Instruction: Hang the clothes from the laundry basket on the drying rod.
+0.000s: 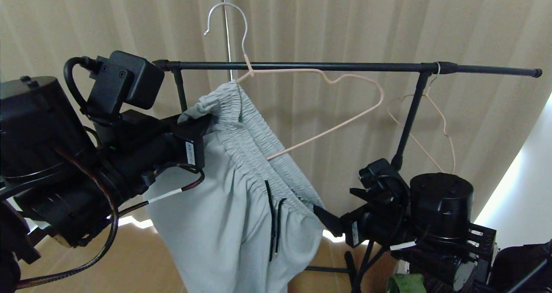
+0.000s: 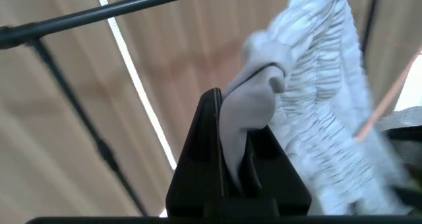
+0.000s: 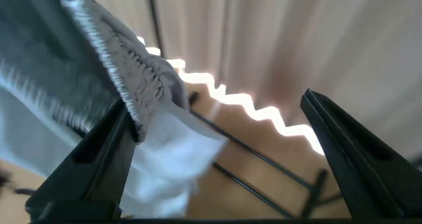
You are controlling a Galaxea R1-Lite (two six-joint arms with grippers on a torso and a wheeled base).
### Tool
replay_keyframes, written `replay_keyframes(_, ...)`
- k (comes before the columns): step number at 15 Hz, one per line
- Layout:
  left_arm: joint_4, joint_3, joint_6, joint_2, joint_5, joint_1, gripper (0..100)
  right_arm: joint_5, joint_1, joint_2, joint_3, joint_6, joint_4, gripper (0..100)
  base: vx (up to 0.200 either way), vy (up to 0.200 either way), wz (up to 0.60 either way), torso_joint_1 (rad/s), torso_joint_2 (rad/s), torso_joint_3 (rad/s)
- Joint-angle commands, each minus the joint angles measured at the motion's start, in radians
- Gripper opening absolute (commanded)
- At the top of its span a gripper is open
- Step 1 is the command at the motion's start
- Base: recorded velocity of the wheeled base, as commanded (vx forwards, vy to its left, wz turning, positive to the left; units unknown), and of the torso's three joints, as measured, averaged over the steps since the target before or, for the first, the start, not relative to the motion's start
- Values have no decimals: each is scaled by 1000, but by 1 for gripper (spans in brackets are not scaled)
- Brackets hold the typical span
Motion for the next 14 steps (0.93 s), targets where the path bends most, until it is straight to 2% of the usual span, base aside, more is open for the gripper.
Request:
replay_keyframes(1,-2,25,9,-20,0,40,0,0,-110,-15,12,-20,0,100,0,0,0,0,0,0)
replay_keyframes(5,4,63,56,-72,0,43,0,0,-180,-15,-11,-46,0,100,0,0,0,0,0,0)
replay_keyframes(6,3,109,108,-89,0,43,0,0,-194,-17,-31,-65,0,100,0,0,0,0,0,0)
replay_keyframes(8,3,152,157,-104,-1,43,0,0,-205,-21,-51,-75,3,100,0,0,0,0,0,0)
replay_keyframes(9,3,191,205,-113,-1,50,0,0,-223,-23,-70,-78,6,100,0,0,0,0,0,0)
replay_keyframes(11,-2,232,279,-127,-6,90,0,1,-249,-24,-82,-104,3,100,0,0,0,0,0,0)
replay_keyframes(14,-2,277,325,-144,-8,116,0,3,-255,-38,-93,-109,5,100,0,0,0,0,0,0)
